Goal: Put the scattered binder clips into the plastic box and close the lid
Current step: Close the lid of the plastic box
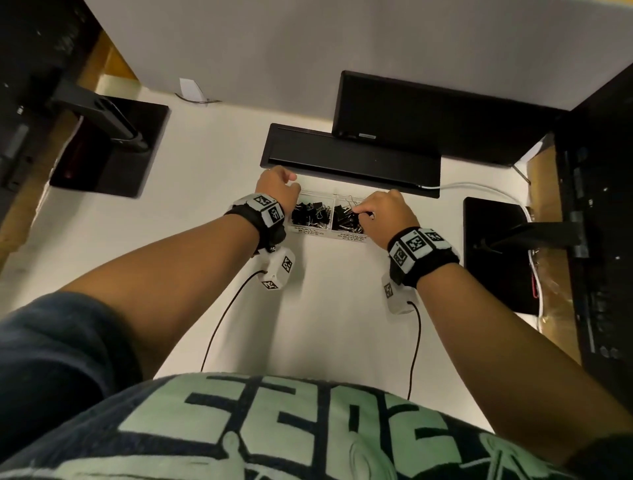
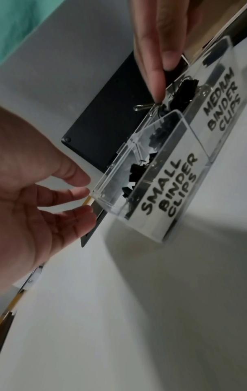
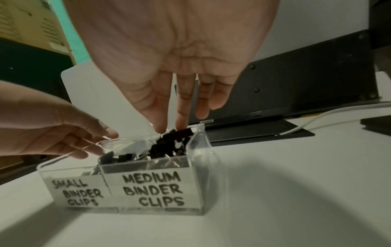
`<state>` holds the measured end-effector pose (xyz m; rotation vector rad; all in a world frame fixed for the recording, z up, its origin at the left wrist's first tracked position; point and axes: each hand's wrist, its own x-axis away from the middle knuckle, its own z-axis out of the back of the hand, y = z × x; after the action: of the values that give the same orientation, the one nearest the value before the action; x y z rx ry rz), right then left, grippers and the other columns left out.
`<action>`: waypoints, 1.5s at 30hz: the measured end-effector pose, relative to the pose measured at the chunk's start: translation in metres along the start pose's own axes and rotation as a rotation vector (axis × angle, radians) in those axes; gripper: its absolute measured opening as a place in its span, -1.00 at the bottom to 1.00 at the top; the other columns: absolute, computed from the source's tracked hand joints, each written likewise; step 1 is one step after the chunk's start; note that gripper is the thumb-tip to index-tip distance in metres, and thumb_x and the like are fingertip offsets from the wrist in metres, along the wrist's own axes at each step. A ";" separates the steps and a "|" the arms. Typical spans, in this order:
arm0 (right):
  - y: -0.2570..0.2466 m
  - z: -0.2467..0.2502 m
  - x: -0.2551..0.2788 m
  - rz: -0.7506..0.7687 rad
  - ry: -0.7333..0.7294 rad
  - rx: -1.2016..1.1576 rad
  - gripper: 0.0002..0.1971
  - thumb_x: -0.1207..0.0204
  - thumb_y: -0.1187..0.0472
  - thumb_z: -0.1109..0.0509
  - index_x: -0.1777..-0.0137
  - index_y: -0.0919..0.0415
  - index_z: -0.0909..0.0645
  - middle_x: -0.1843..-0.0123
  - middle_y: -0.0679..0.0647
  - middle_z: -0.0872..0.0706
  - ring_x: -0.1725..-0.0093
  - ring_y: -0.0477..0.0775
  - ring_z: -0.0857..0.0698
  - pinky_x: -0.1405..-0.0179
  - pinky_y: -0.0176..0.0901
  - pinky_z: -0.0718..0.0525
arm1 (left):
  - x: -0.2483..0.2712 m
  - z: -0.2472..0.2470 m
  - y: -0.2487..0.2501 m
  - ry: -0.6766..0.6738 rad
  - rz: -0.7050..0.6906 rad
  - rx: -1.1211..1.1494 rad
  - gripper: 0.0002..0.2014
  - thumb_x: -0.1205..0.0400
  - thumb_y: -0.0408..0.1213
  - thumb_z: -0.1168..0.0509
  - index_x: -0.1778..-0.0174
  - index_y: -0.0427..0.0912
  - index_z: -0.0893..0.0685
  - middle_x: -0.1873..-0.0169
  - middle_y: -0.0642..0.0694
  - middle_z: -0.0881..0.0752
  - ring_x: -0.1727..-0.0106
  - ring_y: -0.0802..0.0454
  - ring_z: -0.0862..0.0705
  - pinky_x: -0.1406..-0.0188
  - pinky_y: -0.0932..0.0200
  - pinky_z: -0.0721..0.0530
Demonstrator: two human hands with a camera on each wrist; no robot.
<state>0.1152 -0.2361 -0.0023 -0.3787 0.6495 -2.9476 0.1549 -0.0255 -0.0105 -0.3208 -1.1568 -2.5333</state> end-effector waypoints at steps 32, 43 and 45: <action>0.017 0.007 -0.005 -0.220 0.253 -0.438 -0.71 -0.57 0.36 -0.22 -0.13 0.14 -0.71 -0.12 -0.02 -0.68 -0.11 -0.04 -0.62 -0.20 -0.23 -0.55 | -0.004 -0.009 0.005 -0.135 0.143 0.035 -0.61 -0.66 -0.18 -0.26 -0.40 -0.15 -0.47 -0.21 -0.18 -0.69 -0.19 -0.14 -0.69 -0.15 0.12 -0.59; 0.009 0.014 -0.017 -0.478 0.043 -1.022 -0.66 -0.68 0.31 -0.11 -0.41 0.30 -0.48 -0.29 0.13 -0.67 -0.17 0.01 -0.55 -0.21 -0.06 -0.61 | -0.005 -0.001 0.006 -0.100 0.191 0.375 -0.59 -0.62 -0.44 -0.23 -0.38 -0.06 -0.56 0.14 -0.02 -0.72 0.20 0.12 -0.64 -0.16 -0.01 -0.73; 0.008 0.015 -0.011 -0.431 0.083 -0.991 -0.65 -0.66 0.30 -0.11 -0.39 0.23 -0.53 -0.28 0.10 -0.70 -0.25 0.03 -0.58 -0.30 -0.02 -0.60 | -0.003 0.001 0.004 -0.094 0.165 0.416 -0.61 -0.62 -0.50 -0.17 -0.27 -0.04 -0.65 0.01 -0.03 -0.76 0.15 0.17 -0.65 -0.18 -0.01 -0.73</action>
<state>0.1305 -0.2481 0.0052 -0.4991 2.2676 -2.7401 0.1591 -0.0266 -0.0082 -0.4096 -1.5826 -2.0916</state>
